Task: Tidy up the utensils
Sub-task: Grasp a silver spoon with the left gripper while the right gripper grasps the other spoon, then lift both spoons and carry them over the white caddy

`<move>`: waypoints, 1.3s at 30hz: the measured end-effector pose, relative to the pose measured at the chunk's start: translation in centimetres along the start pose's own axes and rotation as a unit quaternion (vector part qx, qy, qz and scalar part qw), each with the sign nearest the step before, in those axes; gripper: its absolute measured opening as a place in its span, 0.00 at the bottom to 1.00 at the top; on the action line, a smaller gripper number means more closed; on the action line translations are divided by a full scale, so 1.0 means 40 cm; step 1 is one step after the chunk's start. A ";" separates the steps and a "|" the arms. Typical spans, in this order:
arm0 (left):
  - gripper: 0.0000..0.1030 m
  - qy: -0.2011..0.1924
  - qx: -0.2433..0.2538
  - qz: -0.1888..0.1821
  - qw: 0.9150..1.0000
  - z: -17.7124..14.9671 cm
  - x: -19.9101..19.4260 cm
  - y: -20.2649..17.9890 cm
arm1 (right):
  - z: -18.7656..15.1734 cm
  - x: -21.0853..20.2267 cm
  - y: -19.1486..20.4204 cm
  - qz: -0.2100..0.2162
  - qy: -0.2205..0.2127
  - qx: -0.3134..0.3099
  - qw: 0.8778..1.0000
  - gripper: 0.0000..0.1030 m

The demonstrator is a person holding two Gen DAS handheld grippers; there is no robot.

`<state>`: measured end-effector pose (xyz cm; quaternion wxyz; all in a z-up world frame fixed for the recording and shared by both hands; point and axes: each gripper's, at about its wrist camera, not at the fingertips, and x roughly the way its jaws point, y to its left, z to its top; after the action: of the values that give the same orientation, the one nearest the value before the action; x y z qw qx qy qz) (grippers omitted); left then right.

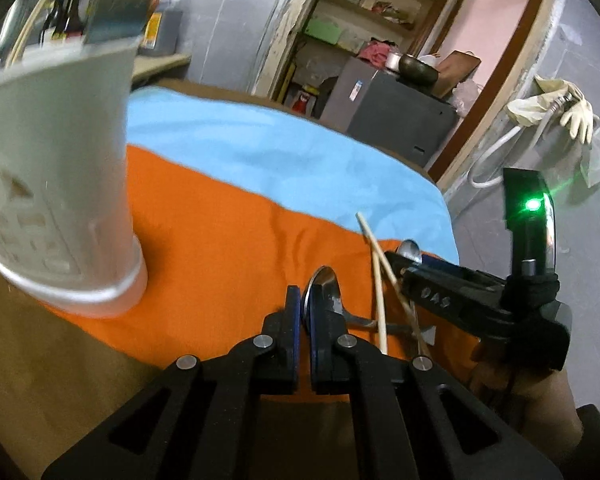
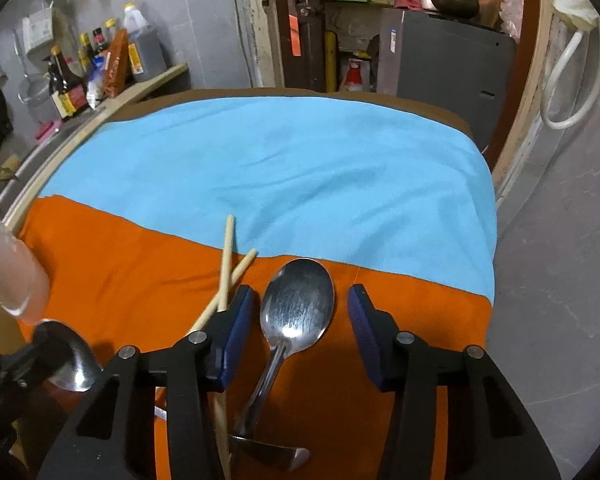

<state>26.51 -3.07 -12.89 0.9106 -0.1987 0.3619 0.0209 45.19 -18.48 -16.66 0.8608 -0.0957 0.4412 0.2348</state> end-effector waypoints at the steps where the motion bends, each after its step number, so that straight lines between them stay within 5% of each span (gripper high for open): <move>1: 0.02 -0.006 0.007 0.001 1.000 0.003 -0.002 -0.006 | 0.001 0.001 0.006 -0.008 0.003 -0.001 1.000 0.46; 5: 0.02 -0.028 0.043 0.005 0.999 0.020 -0.025 -0.030 | 0.003 -0.002 -0.002 -0.014 0.005 0.022 1.000 0.33; 10: 0.02 -0.050 0.087 0.020 0.995 0.046 -0.055 -0.051 | -0.008 -0.022 -0.027 0.035 -0.014 0.055 0.998 0.32; 12: 0.02 -0.060 0.103 0.029 0.992 0.056 -0.077 -0.060 | -0.013 -0.056 -0.025 0.063 -0.049 0.057 0.995 0.32; 23: 0.02 -0.102 0.146 0.085 0.980 0.070 -0.171 -0.070 | -0.057 -0.262 0.077 0.051 -0.239 -0.017 0.970 0.32; 39: 0.02 -0.154 0.152 0.066 0.974 0.110 -0.353 -0.041 | -0.029 -0.448 0.170 0.057 -0.337 -0.023 0.939 0.32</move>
<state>19.28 -1.44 0.01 0.9714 -0.0284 0.2290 0.0557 32.06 -18.72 -2.63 0.9420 -0.0056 0.1242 0.3117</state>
